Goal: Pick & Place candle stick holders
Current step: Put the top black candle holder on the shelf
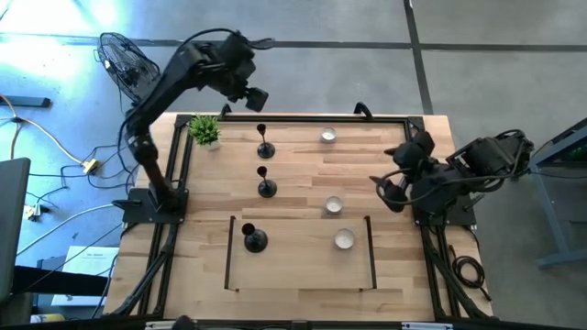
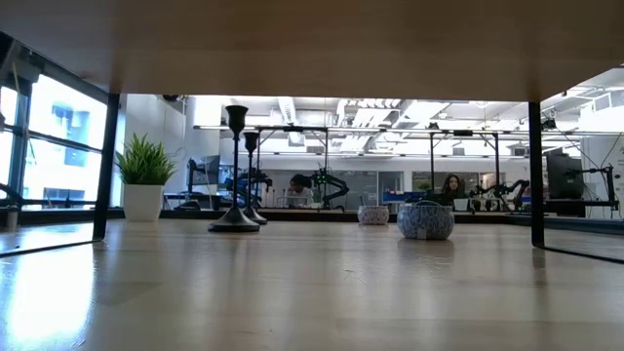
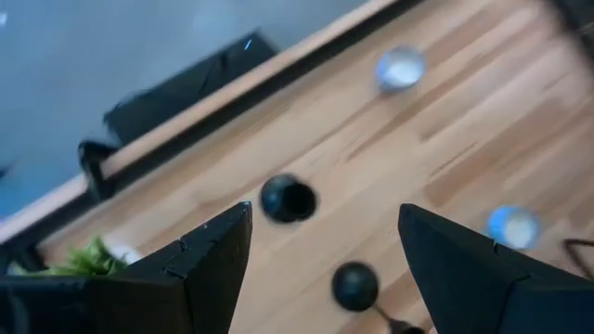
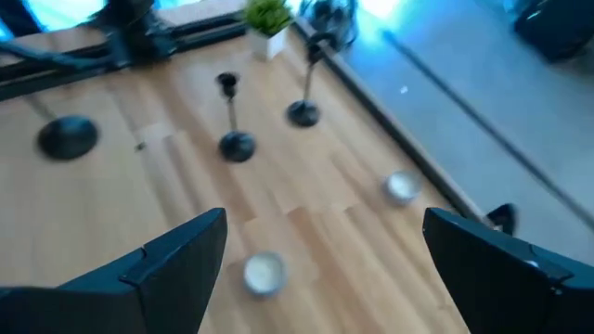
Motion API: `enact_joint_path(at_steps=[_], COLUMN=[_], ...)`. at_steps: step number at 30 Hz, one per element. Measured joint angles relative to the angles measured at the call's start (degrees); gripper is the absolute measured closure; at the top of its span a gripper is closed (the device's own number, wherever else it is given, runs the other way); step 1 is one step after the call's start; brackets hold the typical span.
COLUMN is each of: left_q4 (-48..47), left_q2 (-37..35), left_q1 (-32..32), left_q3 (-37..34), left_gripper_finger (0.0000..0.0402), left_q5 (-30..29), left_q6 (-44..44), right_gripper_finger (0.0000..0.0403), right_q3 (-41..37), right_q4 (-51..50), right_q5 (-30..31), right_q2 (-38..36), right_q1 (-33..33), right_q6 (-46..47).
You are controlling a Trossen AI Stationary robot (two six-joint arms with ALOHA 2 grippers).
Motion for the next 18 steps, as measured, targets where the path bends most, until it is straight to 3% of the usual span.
enact_joint_path(at_steps=[11,18], left_q4=[-2.40,-3.75], left_q2=[10.39,12.80], left_q1=[0.11,0.09], left_q3=[0.00,0.00], left_gripper_finger=[0.0133,0.0133], left_q5=[3.32,3.43], left_q6=[7.51,10.46], right_gripper_finger=[0.0045,0.0045], right_q3=[0.00,-0.01], right_q4=[-0.27,-0.27], right_q5=[5.40,11.79], right_q2=[0.00,0.00], right_q1=[0.00,-0.04], right_q6=[-1.42,-2.92])
